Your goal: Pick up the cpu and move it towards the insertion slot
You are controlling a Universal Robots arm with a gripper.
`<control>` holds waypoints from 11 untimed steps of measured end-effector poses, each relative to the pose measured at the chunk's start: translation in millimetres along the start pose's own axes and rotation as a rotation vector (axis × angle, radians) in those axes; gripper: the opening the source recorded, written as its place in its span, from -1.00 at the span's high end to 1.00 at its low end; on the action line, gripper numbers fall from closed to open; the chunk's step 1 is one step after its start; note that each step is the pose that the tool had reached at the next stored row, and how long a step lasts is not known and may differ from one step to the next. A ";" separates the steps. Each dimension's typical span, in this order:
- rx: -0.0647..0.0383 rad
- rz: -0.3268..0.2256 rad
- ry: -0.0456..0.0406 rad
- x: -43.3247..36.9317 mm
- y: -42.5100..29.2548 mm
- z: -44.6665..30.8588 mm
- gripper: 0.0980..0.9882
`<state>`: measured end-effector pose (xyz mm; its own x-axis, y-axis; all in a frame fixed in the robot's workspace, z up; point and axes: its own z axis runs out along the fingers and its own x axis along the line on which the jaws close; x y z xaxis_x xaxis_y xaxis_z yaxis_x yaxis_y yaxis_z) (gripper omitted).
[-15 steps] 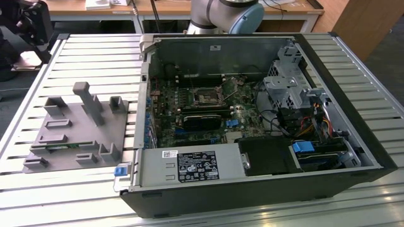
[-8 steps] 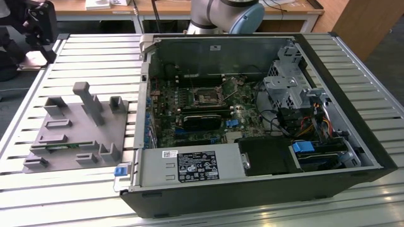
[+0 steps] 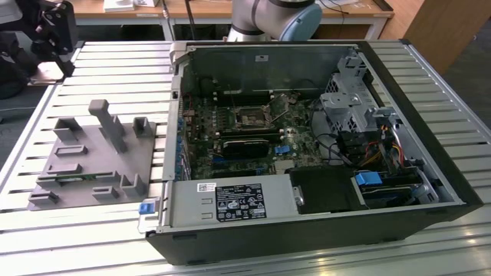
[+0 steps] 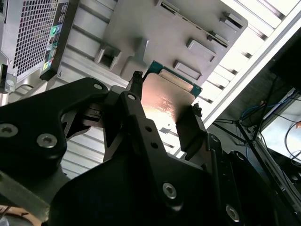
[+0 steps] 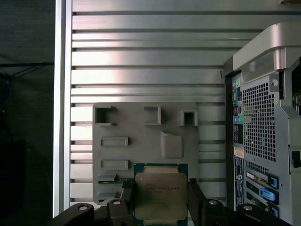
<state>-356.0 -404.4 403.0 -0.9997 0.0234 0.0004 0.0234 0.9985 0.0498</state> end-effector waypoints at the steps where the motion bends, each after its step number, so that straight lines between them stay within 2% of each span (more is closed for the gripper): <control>1: 0.000 0.000 0.0000 -1.0 0.0 0.0 0.01; 11: 0.000 0.000 0.0000 -10.2 0.2 0.0 0.01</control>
<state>-345.8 -404.4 403.0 -0.9997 0.0234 0.0004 0.0234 0.9985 0.0498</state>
